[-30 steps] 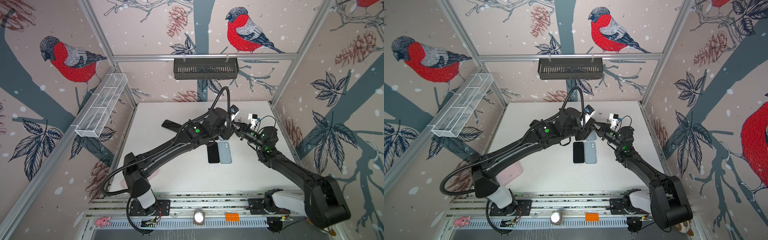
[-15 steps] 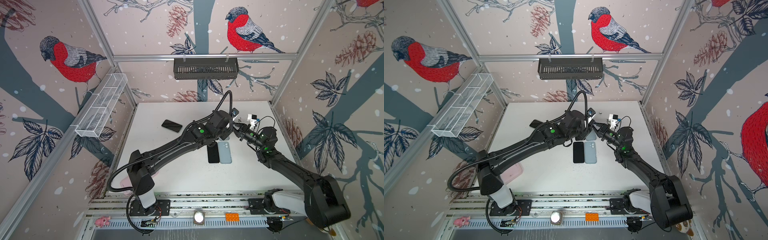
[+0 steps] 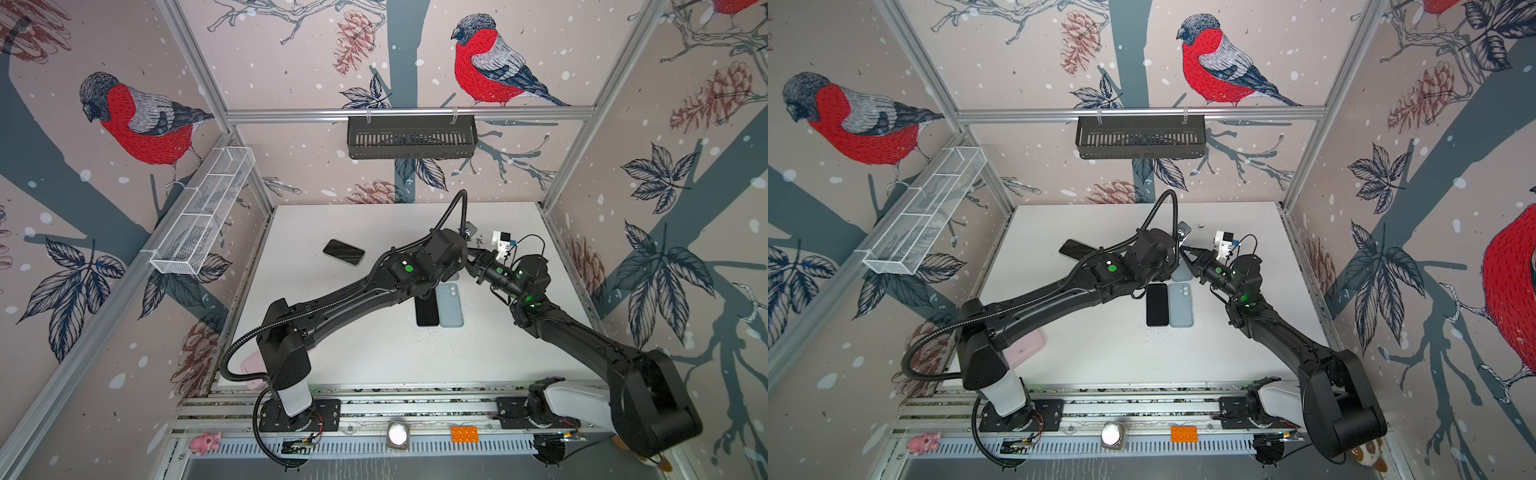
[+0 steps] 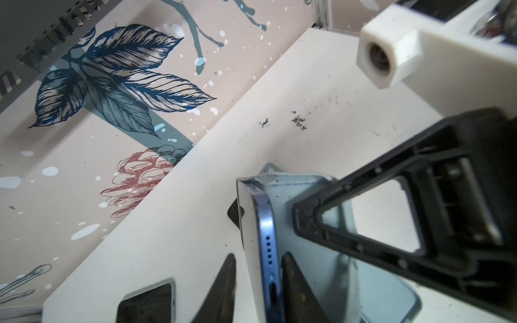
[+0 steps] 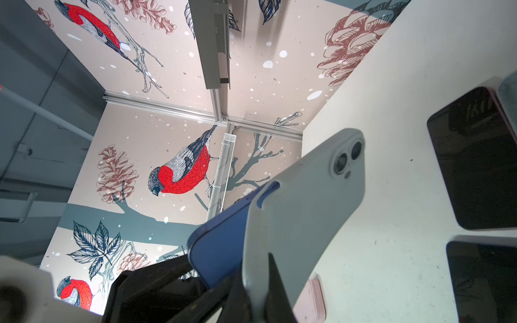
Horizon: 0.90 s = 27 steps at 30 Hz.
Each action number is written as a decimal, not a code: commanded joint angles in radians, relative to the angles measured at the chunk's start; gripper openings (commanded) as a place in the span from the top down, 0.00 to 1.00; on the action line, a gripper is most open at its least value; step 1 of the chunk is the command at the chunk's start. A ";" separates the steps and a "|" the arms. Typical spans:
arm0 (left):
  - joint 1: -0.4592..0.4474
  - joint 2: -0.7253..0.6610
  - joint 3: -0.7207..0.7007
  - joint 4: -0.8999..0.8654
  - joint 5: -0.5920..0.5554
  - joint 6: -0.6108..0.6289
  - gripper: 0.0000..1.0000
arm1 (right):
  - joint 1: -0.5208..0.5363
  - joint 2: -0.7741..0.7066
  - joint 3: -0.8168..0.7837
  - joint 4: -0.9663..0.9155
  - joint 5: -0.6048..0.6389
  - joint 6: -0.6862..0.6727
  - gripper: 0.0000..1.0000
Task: Take the phone out of the phone case
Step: Remove the phone case from the phone.
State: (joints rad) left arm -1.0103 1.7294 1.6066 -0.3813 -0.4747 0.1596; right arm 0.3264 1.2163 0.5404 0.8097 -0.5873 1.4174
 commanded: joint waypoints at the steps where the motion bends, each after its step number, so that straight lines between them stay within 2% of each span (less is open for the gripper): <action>1: -0.002 -0.024 -0.021 0.055 -0.046 0.044 0.76 | 0.008 -0.007 0.007 0.076 -0.017 -0.008 1.00; 5: -0.002 -0.058 -0.069 0.094 -0.001 0.058 0.82 | 0.014 -0.004 0.006 0.077 -0.016 -0.009 1.00; 10: -0.002 -0.106 -0.117 0.127 0.024 0.102 0.97 | 0.014 -0.003 -0.002 0.066 -0.011 -0.017 1.00; 13: -0.002 -0.162 -0.165 0.177 0.029 0.159 1.00 | 0.013 0.002 -0.012 0.045 -0.007 -0.032 1.00; 20: -0.002 -0.365 -0.353 0.353 0.040 0.386 1.00 | -0.018 0.032 -0.069 0.054 0.010 -0.018 1.00; 27: 0.008 -0.568 -0.646 0.543 0.101 0.666 1.00 | -0.014 0.089 -0.077 0.083 0.047 0.018 1.00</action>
State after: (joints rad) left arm -1.0100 1.2022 1.0321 -0.0063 -0.4160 0.6453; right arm 0.3046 1.2930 0.4637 0.8391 -0.5739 1.4139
